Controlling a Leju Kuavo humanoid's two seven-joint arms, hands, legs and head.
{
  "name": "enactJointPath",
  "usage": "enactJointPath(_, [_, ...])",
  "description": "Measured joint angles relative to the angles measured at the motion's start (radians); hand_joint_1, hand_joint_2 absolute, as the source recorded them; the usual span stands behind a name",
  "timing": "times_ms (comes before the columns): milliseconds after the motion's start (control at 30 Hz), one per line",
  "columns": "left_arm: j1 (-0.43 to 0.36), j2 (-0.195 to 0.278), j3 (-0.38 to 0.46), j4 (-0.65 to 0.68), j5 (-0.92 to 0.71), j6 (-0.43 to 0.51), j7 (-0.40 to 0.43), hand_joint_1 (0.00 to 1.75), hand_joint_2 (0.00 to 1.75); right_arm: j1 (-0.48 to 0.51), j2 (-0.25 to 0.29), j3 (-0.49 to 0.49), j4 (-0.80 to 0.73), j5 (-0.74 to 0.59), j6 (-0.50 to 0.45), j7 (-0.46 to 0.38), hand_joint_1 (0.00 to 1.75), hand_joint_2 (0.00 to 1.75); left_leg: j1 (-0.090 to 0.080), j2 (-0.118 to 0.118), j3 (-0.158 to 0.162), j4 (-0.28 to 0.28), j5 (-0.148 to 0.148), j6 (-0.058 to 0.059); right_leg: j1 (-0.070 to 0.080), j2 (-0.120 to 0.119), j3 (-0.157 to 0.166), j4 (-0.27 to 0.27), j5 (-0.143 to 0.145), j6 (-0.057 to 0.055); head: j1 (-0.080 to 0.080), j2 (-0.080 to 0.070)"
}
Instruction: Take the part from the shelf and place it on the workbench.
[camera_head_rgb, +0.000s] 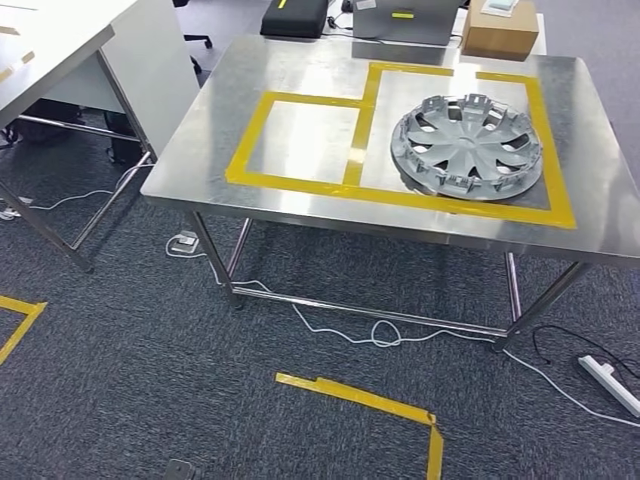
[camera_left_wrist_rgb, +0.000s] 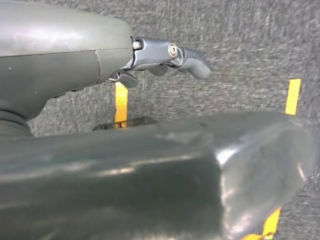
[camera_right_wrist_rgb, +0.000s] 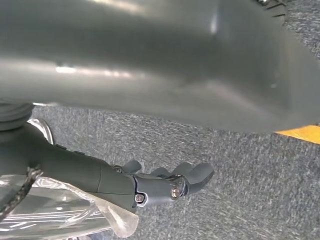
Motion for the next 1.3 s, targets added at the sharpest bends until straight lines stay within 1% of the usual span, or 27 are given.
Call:
enactJointPath(33, [0.0, 0.003, 0.0, 0.0, 0.0, -0.001, 0.002, 0.0, 0.0, -0.001, 0.001, 0.0, 0.003, 0.0, -0.001, 0.0, 0.0, 0.0, -0.002, 0.0, 0.028, -0.048, 0.002, 0.005, 0.001, 0.0, -0.007, 0.004, 0.005, 0.004, 0.0, 0.0])
enactJointPath(67, [0.001, 0.006, 0.0, 0.001, -0.001, -0.001, 0.004, 0.0, 0.0, -0.003, 0.002, 0.0, 0.005, 0.0, -0.001, -0.001, 0.0, 0.0, -0.005, 0.0, 0.038, -0.073, -0.001, 0.009, 0.001, -0.001, -0.013, 0.007, 0.011, 0.009, 0.0, 0.0])
enactJointPath(133, [0.001, 0.008, 0.0, 0.001, -0.002, -0.001, 0.007, 0.0, 0.0, -0.004, 0.004, 0.0, 0.007, 0.0, -0.002, -0.001, 0.0, 0.0, -0.004, 0.001, 0.032, -0.089, 0.005, 0.018, 0.0, 0.0, -0.026, 0.011, 0.02, 0.021, 0.0, 0.0])
enactJointPath(167, [0.001, 0.008, 0.0, 0.001, -0.002, -0.001, 0.008, 0.0, 0.0, -0.004, 0.005, 0.0, 0.008, 0.0, -0.002, -0.001, 0.0, 0.0, -0.002, 0.002, 0.025, -0.096, 0.011, 0.024, 0.0, 0.004, -0.035, 0.019, 0.01, 0.027, 0.001, 0.0])
enactJointPath(233, [0.0, 0.01, 0.0, 0.001, -0.003, -0.001, 0.008, 0.0, 0.0, -0.004, 0.005, 0.0, 0.01, 0.0, -0.002, -0.001, 0.0, 0.0, 0.002, 0.004, 0.006, -0.105, 0.029, 0.038, -0.003, 0.015, -0.066, 0.082, -0.057, 0.037, 0.003, 0.0])
enactJointPath(300, [0.0, 0.011, 0.0, 0.001, -0.004, 0.0, 0.008, 0.0, 0.0, -0.004, 0.005, 0.0, 0.012, 0.0, -0.002, -0.001, 0.0, 0.0, 0.0, 0.004, -0.019, -0.103, 0.049, 0.043, -0.008, 0.021, -0.103, 0.206, -0.143, 0.044, 0.005, 0.0])
enactJointPath(333, [0.001, 0.012, 0.0, 0.001, -0.004, 0.0, 0.009, 0.0, 0.0, -0.004, 0.005, 0.0, 0.013, 0.0, -0.002, -0.001, 0.0, 0.0, -0.001, 0.004, -0.033, -0.101, 0.058, 0.043, -0.01, 0.021, -0.113, 0.26, -0.162, 0.047, 0.005, 0.0])
enactJointPath(367, [0.001, 0.013, 0.0, 0.001, -0.005, 0.0, 0.01, 0.0, 0.0, -0.004, 0.005, 0.0, 0.013, 0.0, 0.0, -0.001, 0.0, 0.0, -0.002, 0.004, -0.046, -0.099, 0.067, 0.042, -0.011, 0.021, -0.111, 0.288, -0.157, 0.049, 0.005, 0.0])
enactJointPath(400, [0.001, 0.013, 0.0, 0.001, -0.005, 0.001, 0.011, 0.0, 0.0, -0.004, 0.005, 0.0, 0.013, 0.0, 0.001, -0.001, 0.0, 0.0, -0.002, 0.004, -0.06, -0.096, 0.076, 0.04, -0.013, 0.021, -0.092, 0.279, -0.133, 0.051, 0.005, 0.0])
enactJointPath(433, [0.001, 0.013, 0.0, 0.001, -0.006, 0.002, 0.013, 0.0, 0.0, -0.004, 0.005, 0.0, 0.013, 0.0, 0.003, -0.001, 0.0, 0.0, -0.001, 0.004, -0.073, -0.092, 0.083, 0.037, -0.014, 0.021, -0.055, 0.233, -0.1, 0.051, 0.005, 0.0])
enactJointPath(467, [0.001, 0.013, 0.0, 0.001, -0.007, 0.002, 0.014, 0.0, 0.0, -0.005, 0.005, 0.0, 0.013, 0.001, 0.006, -0.001, 0.0, 0.0, -0.001, 0.003, -0.086, -0.087, 0.09, 0.033, -0.016, 0.022, -0.004, 0.161, -0.076, 0.051, 0.005, 0.0])
enactJointPath(533, [0.001, 0.013, 0.0, 0.001, -0.01, 0.004, 0.017, 0.0, 0.0, -0.006, 0.004, 0.0, 0.013, 0.005, 0.017, -0.002, 0.0, 0.0, -0.002, 0.002, -0.104, -0.076, 0.103, 0.023, -0.015, 0.026, 0.092, 0.018, -0.067, 0.047, 0.005, 0.0])
enactJointPath(567, [0.001, 0.013, 0.0, 0.001, -0.011, 0.004, 0.017, 0.0, 0.0, -0.005, 0.003, 0.0, 0.013, 0.008, 0.023, -0.003, 0.0, 0.0, -0.003, 0.001, -0.109, -0.072, 0.11, 0.018, -0.014, 0.029, 0.113, -0.021, -0.074, 0.042, 0.005, 0.0])
enactJointPath(633, [0.003, 0.013, 0.0, 0.001, -0.012, 0.006, 0.018, 0.0, 0.0, -0.001, 0.0, 0.001, 0.013, 0.011, 0.033, -0.006, 0.0, 0.0, -0.002, 0.001, -0.114, -0.07, 0.122, 0.008, -0.012, 0.028, 0.109, -0.035, -0.073, 0.027, 0.005, 0.0])
enactJointPath(667, [0.004, 0.013, 0.0, 0.001, -0.012, 0.007, 0.018, 0.0, 0.0, 0.001, -0.001, 0.001, 0.013, 0.013, 0.035, -0.007, 0.0, 0.0, -0.001, 0.0, -0.118, -0.064, 0.114, 0.003, -0.012, 0.025, 0.1, -0.036, -0.066, 0.018, 0.004, 0.0])
enactJointPath(700, [0.005, 0.013, 0.0, 0.001, -0.012, 0.007, 0.018, 0.0, 0.0, 0.003, -0.002, 0.001, 0.013, 0.013, 0.037, -0.007, 0.0, 0.0, 0.001, 0.0, -0.126, -0.045, 0.089, -0.003, -0.013, 0.022, 0.093, -0.036, -0.058, 0.008, 0.002, 0.0])
enactJointPath(767, [0.007, 0.013, 0.0, 0.002, -0.012, 0.007, 0.018, 0.0, 0.0, 0.005, -0.004, 0.001, 0.013, 0.014, 0.039, -0.007, 0.0, 0.0, 0.004, 0.001, -0.151, 0.049, -0.006, -0.012, -0.012, 0.016, 0.075, -0.037, -0.042, -0.007, -0.003, 0.0])
enactJointPath(800, [0.007, 0.013, 0.0, 0.002, -0.012, 0.007, 0.018, 0.0, 0.0, 0.006, -0.005, 0.001, 0.013, 0.015, 0.039, -0.007, 0.0, 0.0, 0.006, 0.001, -0.165, 0.116, -0.053, -0.016, -0.01, 0.013, 0.065, -0.036, -0.034, -0.01, -0.005, 0.0])
enactJointPath(833, [0.007, 0.012, -0.001, 0.002, -0.012, 0.007, 0.018, 0.0, 0.0, 0.007, -0.006, 0.001, 0.013, 0.015, 0.039, -0.007, 0.0, 0.0, 0.008, 0.001, -0.174, 0.176, -0.082, -0.017, -0.007, 0.011, 0.056, -0.034, -0.026, -0.011, -0.005, 0.0])
enactJointPath(867, [0.007, 0.012, -0.001, 0.002, -0.012, 0.007, 0.018, 0.0, 0.0, 0.007, -0.007, 0.001, 0.013, 0.015, 0.039, -0.007, 0.0, 0.0, 0.008, 0.001, -0.171, 0.211, -0.087, -0.017, -0.005, 0.008, 0.046, -0.03, -0.018, -0.011, -0.005, 0.0])
enactJointPath(900, [0.007, 0.012, -0.001, 0.002, -0.012, 0.007, 0.018, 0.0, 0.0, 0.007, -0.007, 0.001, 0.013, 0.016, 0.039, -0.007, 0.0, 0.0, 0.008, 0.001, -0.153, 0.211, -0.073, -0.016, -0.003, 0.007, 0.035, -0.025, -0.011, -0.011, -0.005, 0.0])
enactJointPath(933, [0.007, 0.011, -0.001, 0.002, -0.012, 0.007, 0.018, 0.0, 0.0, 0.007, -0.007, 0.001, 0.013, 0.016, 0.039, -0.007, 0.0, 0.0, 0.008, 0.001, -0.119, 0.173, -0.046, -0.012, -0.002, 0.006, 0.025, -0.019, -0.006, -0.01, -0.005, 0.0])
enactJointPath(1000, [0.007, 0.012, -0.001, 0.002, -0.012, 0.007, 0.018, 0.0, 0.0, 0.007, -0.007, 0.002, 0.013, 0.016, 0.04, -0.007, 0.0, 0.0, 0.003, 0.001, -0.024, 0.033, -0.001, 0.004, 0.001, 0.005, 0.007, -0.008, 0.002, -0.006, -0.005, 0.0])
enactJointPath(1067, [0.007, 0.014, -0.001, 0.002, -0.012, 0.007, 0.018, 0.0, 0.0, 0.008, -0.007, 0.003, 0.013, 0.017, 0.042, -0.007, 0.0, 0.0, -0.004, 0.001, 0.034, -0.069, 0.01, 0.016, 0.001, 0.004, -0.005, -0.001, 0.012, 0.004, -0.005, 0.0])
enactJointPath(1167, [0.007, 0.013, -0.001, 0.002, -0.012, 0.007, 0.019, 0.0, 0.0, 0.007, -0.007, 0.003, 0.013, 0.022, 0.053, -0.008, 0.0, 0.0, -0.005, 0.002, 0.032, -0.101, 0.021, 0.027, -0.003, 0.005, -0.023, 0.003, 0.021, 0.023, -0.005, 0.0])
enactJointPath(1233, [0.005, 0.012, -0.001, 0.002, -0.012, 0.008, 0.02, 0.0, 0.0, 0.008, -0.007, 0.004, 0.013, 0.028, 0.06, -0.007, 0.0, 0.0, 0.0, 0.004, 0.019, -0.115, 0.036, 0.037, -0.004, 0.013, -0.051, 0.049, -0.028, 0.033, -0.001, 0.0])
enactJointPath(1300, [0.003, 0.012, -0.001, 0.002, -0.011, 0.009, 0.02, 0.0, 0.0, 0.008, -0.008, 0.005, 0.013, 0.034, 0.063, -0.007, 0.0, 0.0, 0.0, 0.005, -0.003, -0.116, 0.05, 0.042, -0.009, 0.02, -0.094, 0.168, -0.114, 0.042, 0.003, 0.0])
